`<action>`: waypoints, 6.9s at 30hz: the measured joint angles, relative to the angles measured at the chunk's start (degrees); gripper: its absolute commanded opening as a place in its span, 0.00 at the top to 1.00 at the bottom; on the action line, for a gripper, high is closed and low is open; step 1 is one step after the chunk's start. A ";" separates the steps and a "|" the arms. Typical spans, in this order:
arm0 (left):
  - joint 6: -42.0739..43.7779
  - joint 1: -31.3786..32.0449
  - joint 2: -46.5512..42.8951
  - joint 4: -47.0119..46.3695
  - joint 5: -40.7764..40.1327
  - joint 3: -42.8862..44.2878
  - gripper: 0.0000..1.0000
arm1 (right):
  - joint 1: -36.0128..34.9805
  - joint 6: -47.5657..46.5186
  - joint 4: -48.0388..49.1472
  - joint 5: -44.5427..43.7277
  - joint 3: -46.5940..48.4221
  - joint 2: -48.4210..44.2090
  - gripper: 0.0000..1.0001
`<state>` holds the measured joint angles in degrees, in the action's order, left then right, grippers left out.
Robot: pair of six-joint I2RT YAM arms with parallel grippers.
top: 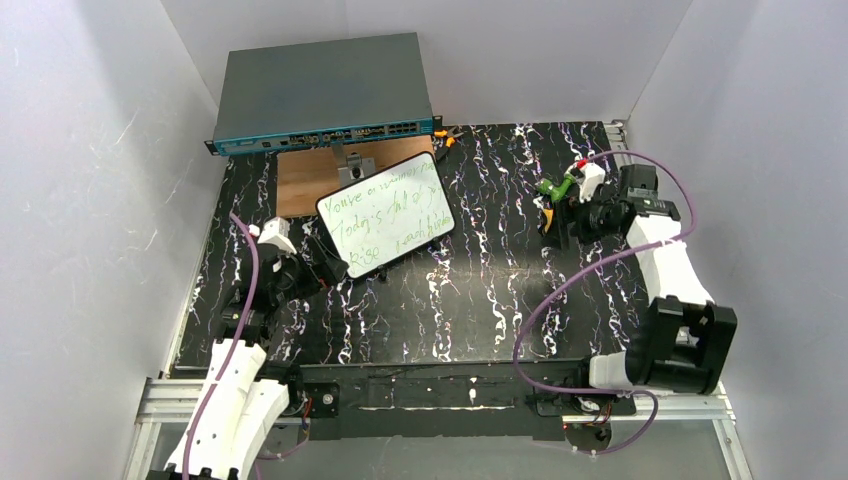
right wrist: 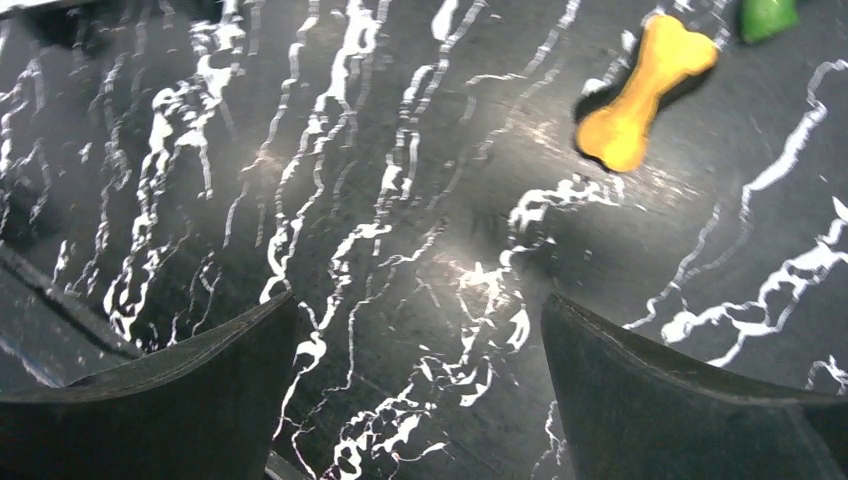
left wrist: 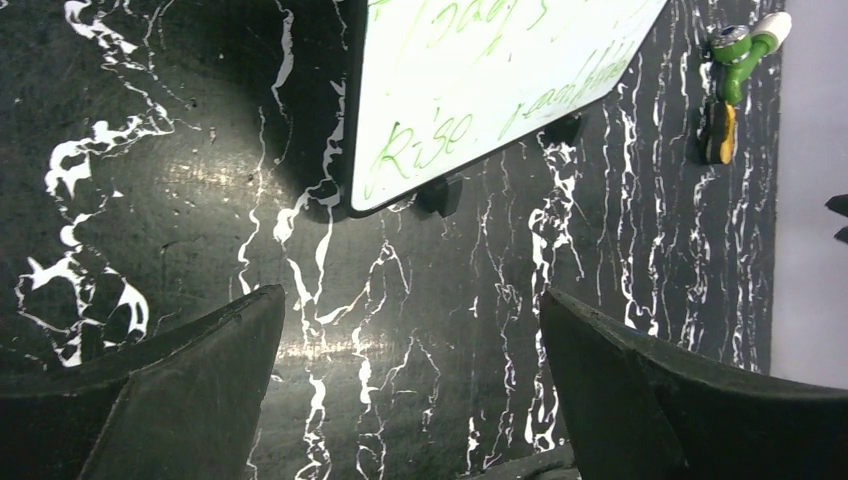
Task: Erase the whiteboard
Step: Pick up the whiteboard eraser from the center of the board, then pick up the whiteboard from the whiteboard stand, then erase the whiteboard.
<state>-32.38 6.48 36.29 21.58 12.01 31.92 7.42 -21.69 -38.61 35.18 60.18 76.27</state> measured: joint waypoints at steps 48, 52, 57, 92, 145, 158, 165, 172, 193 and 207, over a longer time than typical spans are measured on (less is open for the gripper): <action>2.38 0.00 4.61 0.63 -3.10 0.39 0.01 | -4.37 13.51 -2.27 -20.04 32.63 45.40 0.93; 1.27 0.00 4.63 -1.20 -3.76 0.17 0.01 | -4.42 12.50 -0.79 -19.10 28.59 42.07 0.97; -0.96 -0.02 4.68 -6.93 -3.91 -2.56 0.00 | -4.50 10.38 -0.42 -10.75 19.61 31.52 0.98; -11.65 -8.74 54.03 -85.18 22.97 -14.71 0.72 | -4.83 -1.09 -3.76 19.04 4.90 11.10 0.97; -15.23 -8.41 13.77 -48.04 30.27 -7.43 1.00 | -2.99 -13.16 -22.62 19.56 9.70 -0.31 0.98; -14.32 12.66 8.44 -41.83 25.83 -7.43 1.00 | -3.10 -17.77 -28.11 21.97 9.79 -6.93 0.99; -12.68 23.71 10.49 -42.77 17.14 -7.43 1.00 | -5.05 -18.10 -29.55 21.57 11.54 -10.34 0.99; -10.16 32.57 17.49 -44.89 8.59 -7.43 1.00 | -8.37 -18.03 -30.10 21.05 12.90 -10.49 0.99; -6.19 44.46 26.49 -52.59 -4.17 -6.27 1.00 | -20.39 -16.70 -20.90 14.49 12.02 -13.27 0.99; -8.04 45.07 28.15 -51.91 -5.99 -4.92 1.00 | -39.85 -9.03 -10.58 -1.36 15.93 -2.45 0.99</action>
<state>-40.42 51.55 64.45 -30.33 6.02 27.00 -32.42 -30.72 -49.19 33.82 76.12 73.82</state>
